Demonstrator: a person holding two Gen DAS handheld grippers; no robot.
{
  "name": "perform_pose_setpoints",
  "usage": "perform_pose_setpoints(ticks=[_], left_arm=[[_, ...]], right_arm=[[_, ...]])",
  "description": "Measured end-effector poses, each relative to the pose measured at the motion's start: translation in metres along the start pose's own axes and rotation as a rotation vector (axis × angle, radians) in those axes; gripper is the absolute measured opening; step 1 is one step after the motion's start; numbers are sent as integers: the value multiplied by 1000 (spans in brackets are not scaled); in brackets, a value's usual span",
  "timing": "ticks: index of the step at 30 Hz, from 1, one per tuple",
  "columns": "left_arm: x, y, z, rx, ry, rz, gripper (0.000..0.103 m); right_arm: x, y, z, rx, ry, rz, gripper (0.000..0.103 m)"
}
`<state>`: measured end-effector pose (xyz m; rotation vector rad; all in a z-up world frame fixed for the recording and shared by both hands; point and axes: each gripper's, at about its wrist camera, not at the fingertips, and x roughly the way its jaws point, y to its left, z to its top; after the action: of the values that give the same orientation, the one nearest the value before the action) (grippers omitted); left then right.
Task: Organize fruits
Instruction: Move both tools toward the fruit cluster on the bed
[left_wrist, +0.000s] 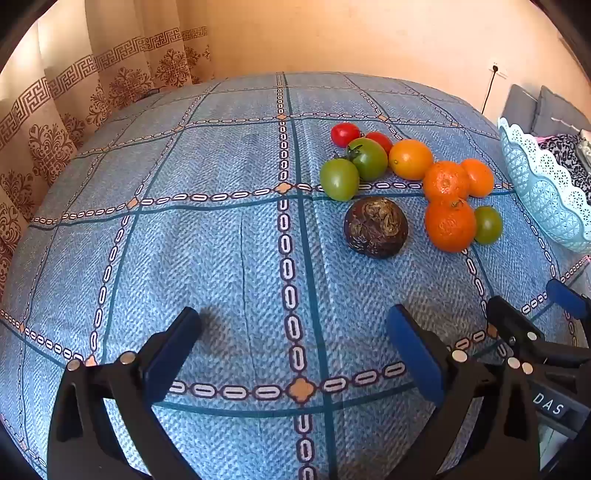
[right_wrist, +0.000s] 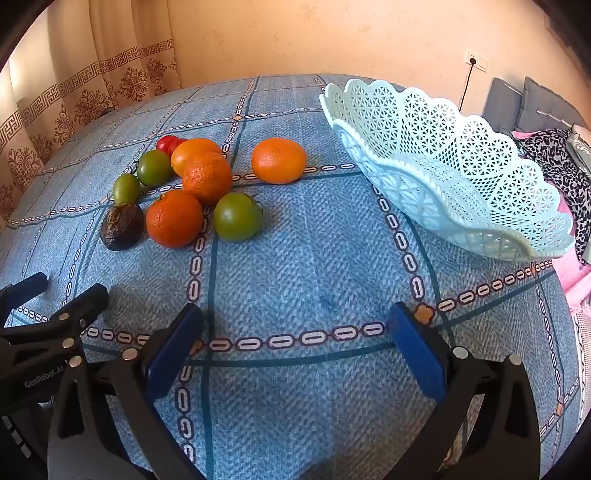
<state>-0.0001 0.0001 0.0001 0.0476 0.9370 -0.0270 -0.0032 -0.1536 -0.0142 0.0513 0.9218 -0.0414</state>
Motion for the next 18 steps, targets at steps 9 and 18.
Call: perform_pose_setpoints(ticks=[9,18], left_arm=[[0,0,0,1,1,1,98],[-2,0,-1,6,-1,15,98]], right_arm=[[0,-1,0,-3,0,-4,101],[-1,-3,0,-3,1,10,101]])
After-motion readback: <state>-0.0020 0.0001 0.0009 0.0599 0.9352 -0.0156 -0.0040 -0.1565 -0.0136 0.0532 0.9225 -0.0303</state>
